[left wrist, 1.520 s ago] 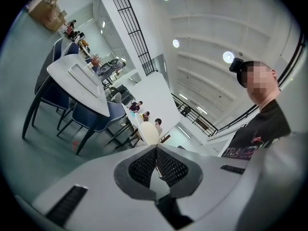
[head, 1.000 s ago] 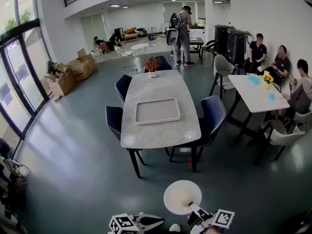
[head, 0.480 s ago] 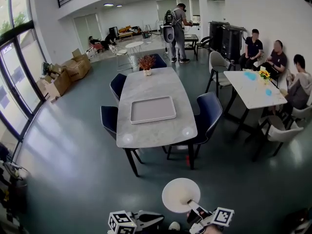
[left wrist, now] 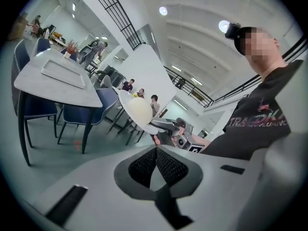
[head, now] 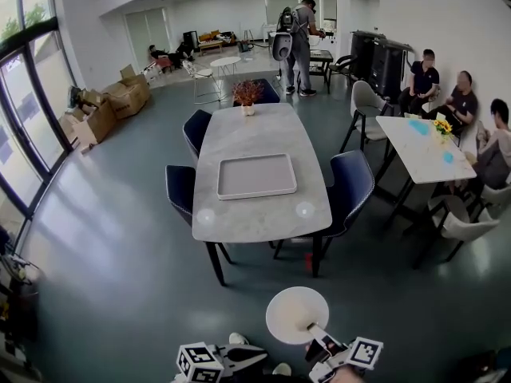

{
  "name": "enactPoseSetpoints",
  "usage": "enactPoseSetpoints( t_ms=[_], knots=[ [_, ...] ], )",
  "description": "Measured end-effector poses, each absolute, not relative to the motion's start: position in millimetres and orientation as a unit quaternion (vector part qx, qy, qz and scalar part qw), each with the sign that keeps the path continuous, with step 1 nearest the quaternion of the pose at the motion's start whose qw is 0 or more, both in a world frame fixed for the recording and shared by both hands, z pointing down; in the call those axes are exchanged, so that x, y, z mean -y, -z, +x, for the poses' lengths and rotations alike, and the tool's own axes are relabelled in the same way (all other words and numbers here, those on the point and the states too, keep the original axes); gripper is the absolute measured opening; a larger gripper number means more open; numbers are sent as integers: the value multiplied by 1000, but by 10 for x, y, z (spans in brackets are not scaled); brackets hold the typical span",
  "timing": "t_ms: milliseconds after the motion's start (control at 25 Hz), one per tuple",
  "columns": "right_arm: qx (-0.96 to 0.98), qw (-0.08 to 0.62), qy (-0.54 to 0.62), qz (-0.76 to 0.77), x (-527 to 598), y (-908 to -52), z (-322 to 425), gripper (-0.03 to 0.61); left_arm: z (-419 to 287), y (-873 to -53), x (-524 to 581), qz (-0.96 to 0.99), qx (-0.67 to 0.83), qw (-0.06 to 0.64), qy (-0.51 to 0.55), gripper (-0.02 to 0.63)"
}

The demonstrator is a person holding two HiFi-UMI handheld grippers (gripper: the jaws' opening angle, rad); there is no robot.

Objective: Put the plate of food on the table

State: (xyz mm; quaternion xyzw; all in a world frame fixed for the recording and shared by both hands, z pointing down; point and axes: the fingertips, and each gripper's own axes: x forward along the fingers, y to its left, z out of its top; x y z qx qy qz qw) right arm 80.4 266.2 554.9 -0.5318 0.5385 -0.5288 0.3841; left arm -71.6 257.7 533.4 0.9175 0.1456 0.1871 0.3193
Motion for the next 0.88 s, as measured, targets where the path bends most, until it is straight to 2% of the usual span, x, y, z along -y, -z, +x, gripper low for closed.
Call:
enactPoseSetpoints(
  t_ms=[320,880],
  knots=[
    [-520,401,530,-536,-2148,-5523,817,26,-689,-5238,-2023,911,-149,341,-180,6],
    [-520,409,506,-554,-894,-5437,695,26,-1031,-5191,-701,920,-143,331,-154,6]
  ],
)
